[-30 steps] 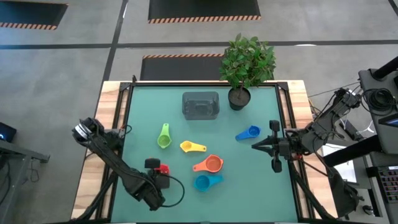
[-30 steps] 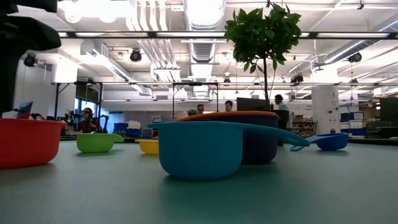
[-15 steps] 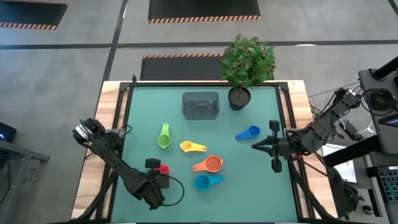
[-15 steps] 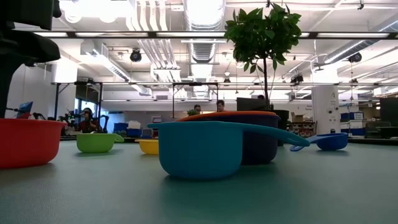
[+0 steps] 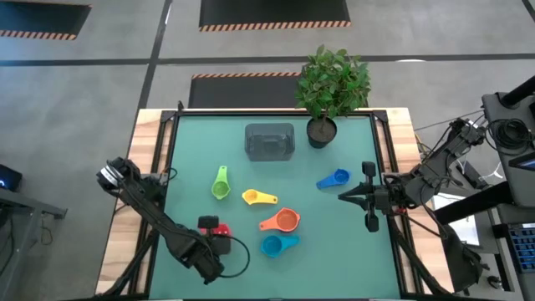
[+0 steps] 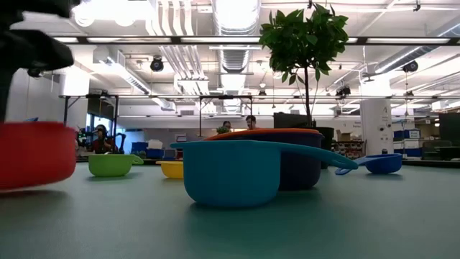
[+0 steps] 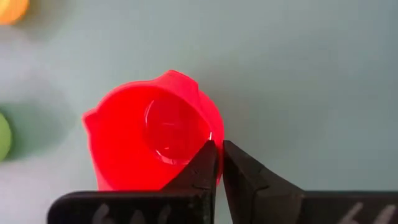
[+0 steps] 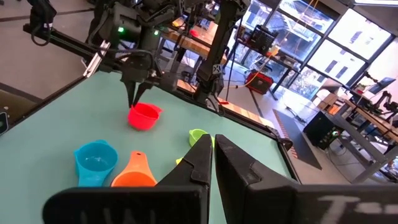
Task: Nest measuring cups in basket
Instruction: Stack the red measuring cup into the orange measuring cup
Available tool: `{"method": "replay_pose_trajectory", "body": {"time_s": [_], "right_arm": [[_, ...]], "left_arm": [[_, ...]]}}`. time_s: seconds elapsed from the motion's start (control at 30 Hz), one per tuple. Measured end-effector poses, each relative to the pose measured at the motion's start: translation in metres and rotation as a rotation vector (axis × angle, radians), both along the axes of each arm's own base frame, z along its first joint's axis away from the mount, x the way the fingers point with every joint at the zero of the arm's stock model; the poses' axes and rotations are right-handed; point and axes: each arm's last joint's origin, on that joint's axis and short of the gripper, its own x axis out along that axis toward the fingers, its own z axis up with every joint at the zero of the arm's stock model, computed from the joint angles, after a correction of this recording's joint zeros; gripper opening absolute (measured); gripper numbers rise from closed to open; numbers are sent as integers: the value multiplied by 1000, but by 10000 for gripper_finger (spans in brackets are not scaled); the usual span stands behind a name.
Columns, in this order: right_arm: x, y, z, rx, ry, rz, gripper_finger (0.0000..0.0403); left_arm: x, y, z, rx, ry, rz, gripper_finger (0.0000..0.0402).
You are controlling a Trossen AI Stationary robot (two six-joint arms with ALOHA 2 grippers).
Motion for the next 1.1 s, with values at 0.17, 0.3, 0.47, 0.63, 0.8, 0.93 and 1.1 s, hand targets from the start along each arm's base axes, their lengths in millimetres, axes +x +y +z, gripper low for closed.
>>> {"method": "replay_pose_trajectory", "body": {"time_s": [0.17, 0.3, 0.47, 0.63, 0.8, 0.93, 1.1], "right_arm": [[0, 0, 0, 0, -1, 0, 9], [0, 0, 0, 1, -1, 1, 9], [0, 0, 0, -3, 3, 0, 9], [0, 0, -2, -12, 18, -3, 9], [-1, -1, -2, -12, 18, -21, 9], [-1, -1, -2, -11, 19, -21, 9], [-1, -1, -3, -9, 22, -21, 9]], "left_arm": [[26, 3, 29, 7, -106, -46, 1], [53, 20, 55, 10, -194, 0, 1], [81, 49, 79, -45, -271, 170, 1], [100, 67, 95, -128, -376, 320, 0], [112, 69, 107, -206, -485, 355, 0], [120, 66, 103, -235, -524, 363, 0], [132, 60, 93, -242, -545, 349, 0]]}}
